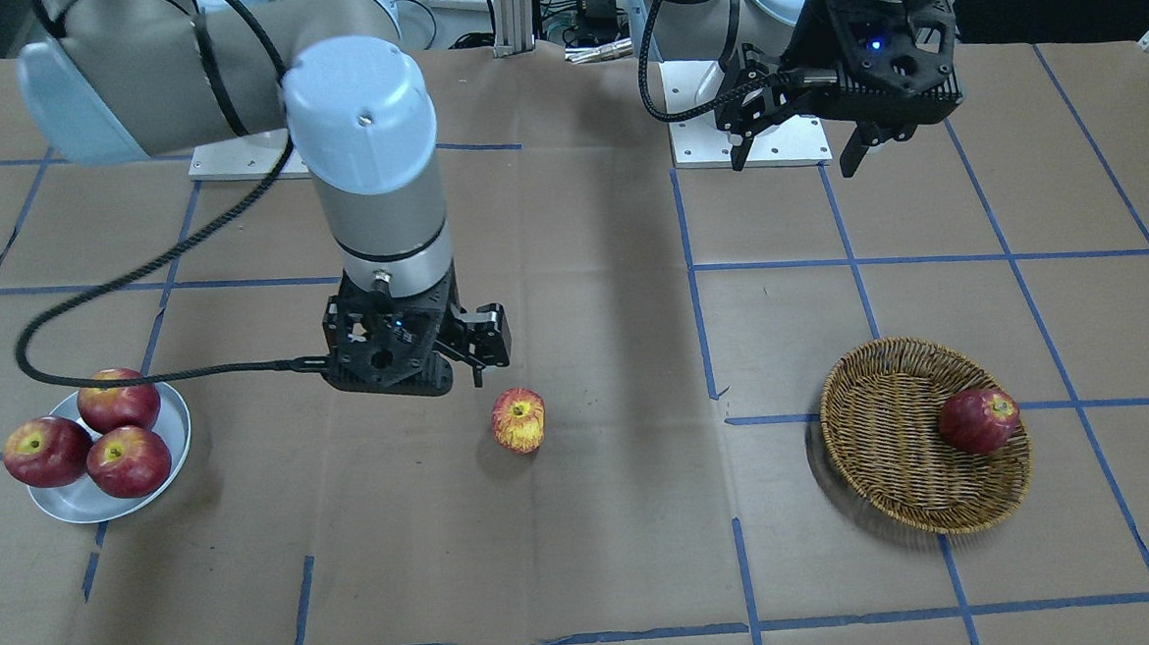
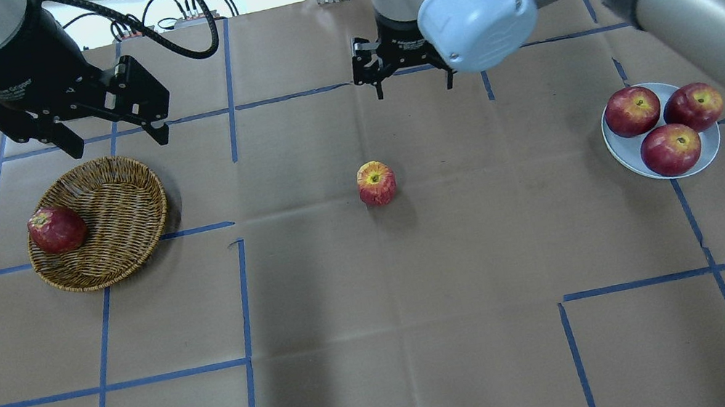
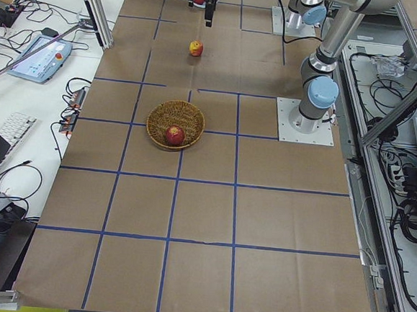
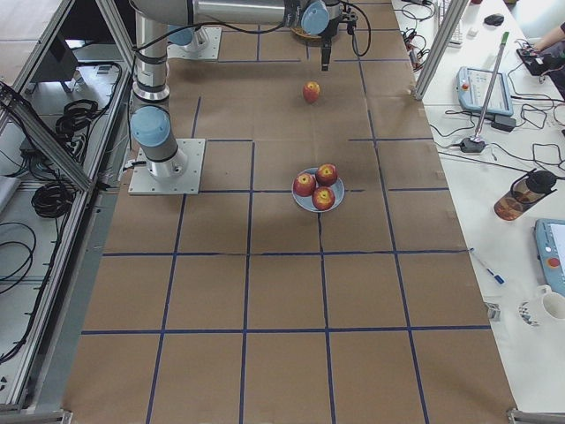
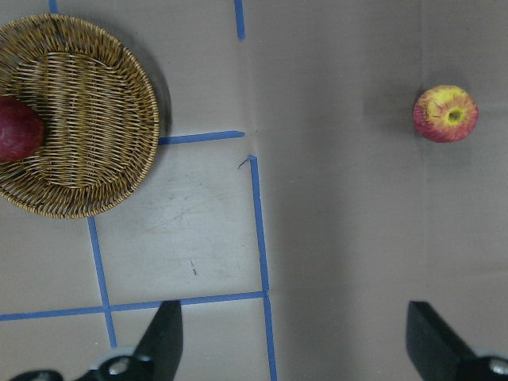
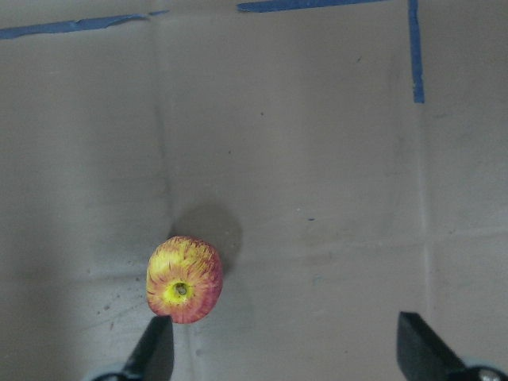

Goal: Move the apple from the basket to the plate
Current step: 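Move the right gripper to the apple mid-table and lower onto it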

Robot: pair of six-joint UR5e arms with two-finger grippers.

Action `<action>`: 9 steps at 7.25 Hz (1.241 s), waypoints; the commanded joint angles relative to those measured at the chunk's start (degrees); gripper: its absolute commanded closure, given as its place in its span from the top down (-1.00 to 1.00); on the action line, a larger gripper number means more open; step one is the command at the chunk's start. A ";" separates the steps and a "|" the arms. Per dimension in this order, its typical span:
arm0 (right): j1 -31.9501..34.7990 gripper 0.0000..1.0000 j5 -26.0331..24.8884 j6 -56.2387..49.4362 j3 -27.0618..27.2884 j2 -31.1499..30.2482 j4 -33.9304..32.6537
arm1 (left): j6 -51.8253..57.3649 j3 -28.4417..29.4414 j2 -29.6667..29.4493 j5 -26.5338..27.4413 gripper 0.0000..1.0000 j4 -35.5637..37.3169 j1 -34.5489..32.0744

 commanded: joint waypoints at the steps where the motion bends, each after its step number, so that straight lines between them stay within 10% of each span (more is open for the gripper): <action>1: 2.86 1.00 -0.59 3.73 2.56 5.06 -7.92 | -0.04 -0.06 0.01 0.05 0.98 1.59 0.03; 4: 3.57 1.00 -0.51 3.74 12.12 7.46 -23.72 | -0.12 -0.67 0.10 0.40 0.97 1.78 0.03; 9: 5.32 1.00 0.20 3.74 13.39 10.96 -27.47 | -0.12 -0.67 0.10 0.49 0.98 1.78 0.03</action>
